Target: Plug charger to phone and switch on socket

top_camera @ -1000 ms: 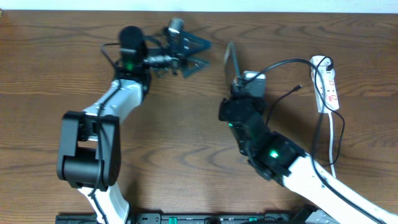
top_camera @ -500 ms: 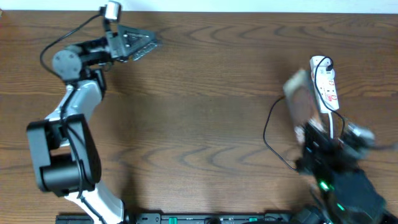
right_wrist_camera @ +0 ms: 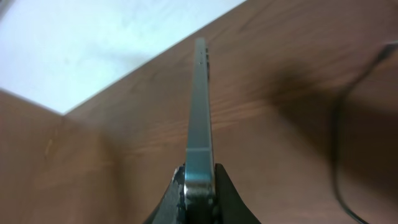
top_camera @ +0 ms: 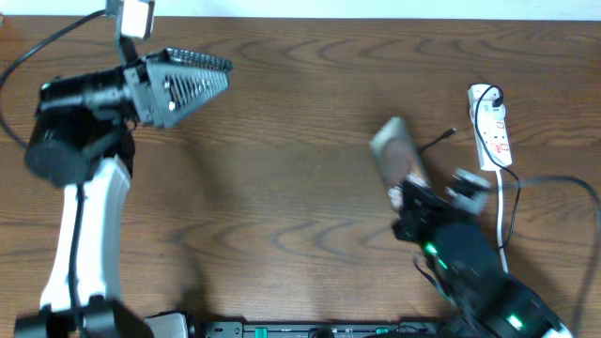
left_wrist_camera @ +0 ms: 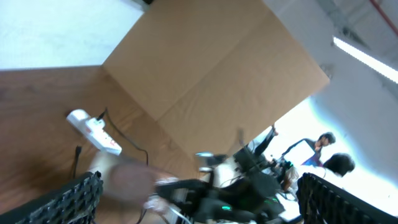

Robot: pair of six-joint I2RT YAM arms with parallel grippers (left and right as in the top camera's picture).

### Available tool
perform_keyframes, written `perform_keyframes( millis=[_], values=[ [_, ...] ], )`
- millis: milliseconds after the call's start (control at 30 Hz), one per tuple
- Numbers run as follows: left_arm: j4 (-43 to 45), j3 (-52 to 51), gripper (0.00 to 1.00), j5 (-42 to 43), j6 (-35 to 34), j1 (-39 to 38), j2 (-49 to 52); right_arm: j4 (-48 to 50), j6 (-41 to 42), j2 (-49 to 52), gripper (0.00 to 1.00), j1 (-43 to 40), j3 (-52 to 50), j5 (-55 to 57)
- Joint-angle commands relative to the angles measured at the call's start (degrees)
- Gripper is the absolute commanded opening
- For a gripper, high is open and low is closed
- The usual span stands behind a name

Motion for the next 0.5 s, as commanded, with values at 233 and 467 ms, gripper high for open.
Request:
perform_keyframes(
  millis=[233,467],
  values=[
    [-11.63,0.74,1.0,-7.13,8.39,1.84,-10.25,23.28,-8.72,24.04,0.01,-16.61,3.17,-40.65],
    [-61.77,0.74,1.0,-28.83,49.31,-2.82,-10.1,22.21,-11.89,23.56,0.01,-22.58,4.28,-45.9]
  ],
)
